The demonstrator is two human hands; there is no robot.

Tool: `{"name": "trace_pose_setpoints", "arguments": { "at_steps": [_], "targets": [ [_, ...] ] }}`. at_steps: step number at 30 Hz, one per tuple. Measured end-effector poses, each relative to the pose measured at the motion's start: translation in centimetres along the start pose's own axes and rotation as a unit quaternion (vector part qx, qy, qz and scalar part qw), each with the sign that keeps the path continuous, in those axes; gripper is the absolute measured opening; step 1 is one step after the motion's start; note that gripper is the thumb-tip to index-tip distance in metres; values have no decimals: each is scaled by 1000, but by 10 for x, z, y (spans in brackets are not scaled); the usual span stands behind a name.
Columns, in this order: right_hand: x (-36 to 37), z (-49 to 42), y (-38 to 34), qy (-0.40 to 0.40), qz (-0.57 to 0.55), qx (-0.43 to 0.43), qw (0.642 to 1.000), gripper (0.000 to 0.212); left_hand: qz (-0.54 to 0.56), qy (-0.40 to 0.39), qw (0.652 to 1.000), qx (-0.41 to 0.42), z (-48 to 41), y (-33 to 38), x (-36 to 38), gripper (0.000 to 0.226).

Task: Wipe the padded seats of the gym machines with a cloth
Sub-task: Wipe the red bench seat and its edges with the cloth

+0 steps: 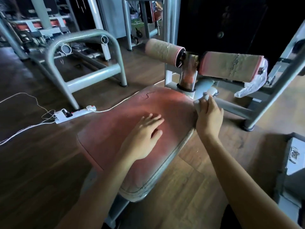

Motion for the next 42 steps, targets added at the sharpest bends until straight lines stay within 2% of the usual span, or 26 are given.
{"name": "trace_pose_setpoints", "arguments": {
  "at_steps": [2, 3, 5, 7, 9, 12, 16, 20, 22, 24, 26, 28, 30, 34, 36, 39, 42],
  "targets": [
    [5, -13, -27, -30, 32, -66, 997, 46, 9, 9, 1000, 12, 0, 0, 0, 47],
    [17, -15, -35, -74, 69, -106, 989, 44, 13, 10, 1000, 11, 0, -2, -1, 47],
    [53, -6, -38, -202, 169, -183, 947, 42, 19, 14, 1000, 13, -1, -4, -1, 47],
    [72, 8, -23, -294, 185, -217, 912, 43, 21, 17, 1000, 13, -2, -5, -2, 46],
    [61, 9, -14, -292, 129, -214, 923, 45, 31, 24, 999, 4, -1, -7, -6, 45],
    [43, -2, 5, -214, 155, -194, 945, 55, 52, 29, 998, -16, -4, -11, -11, 40],
    [52, -7, 14, -233, 69, -166, 956, 47, 46, 44, 997, -44, -19, -7, -17, 33],
    [47, -33, 20, -193, 89, -181, 960, 33, 0, 68, 996, -53, -30, -1, -19, 24],
    [63, -46, 22, -234, 176, -214, 932, 30, -25, 85, 994, -57, -31, -1, -18, 19],
    [81, -56, 34, -305, 184, -191, 915, 30, -43, 93, 993, -65, -32, -1, -16, 20],
    [80, -52, 36, -330, 124, -205, 913, 41, -42, 95, 992, -71, -32, -1, -15, 21],
    [62, -44, 45, -331, 3, -173, 928, 57, -45, 98, 992, -73, -32, -2, -15, 21],
    [51, -35, 54, -337, -53, -166, 925, 58, -57, 101, 991, -74, -32, -2, -15, 20],
    [62, -47, 45, -286, 81, -241, 924, 67, -102, 88, 987, -82, -32, 0, -10, 22],
    [77, -56, 34, -325, 62, -213, 919, 63, -116, 78, 987, -84, -32, 1, -7, 24],
    [101, -69, 19, -422, 8, -121, 898, 43, -125, 50, 988, -79, -34, -1, -2, 35],
    [106, -74, -1, -437, -23, -112, 892, 37, -119, 3, 991, -64, -36, -4, 6, 50]
  ]
}}
Point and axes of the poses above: each hand's wrist, its own z-axis away from the middle knuckle, its own x-axis out of the palm, y = z × x, the point moved 10 cm from there along -z, towards the middle knuckle, and after that the axes turned 4 degrees about z, right-handed, at the moved point
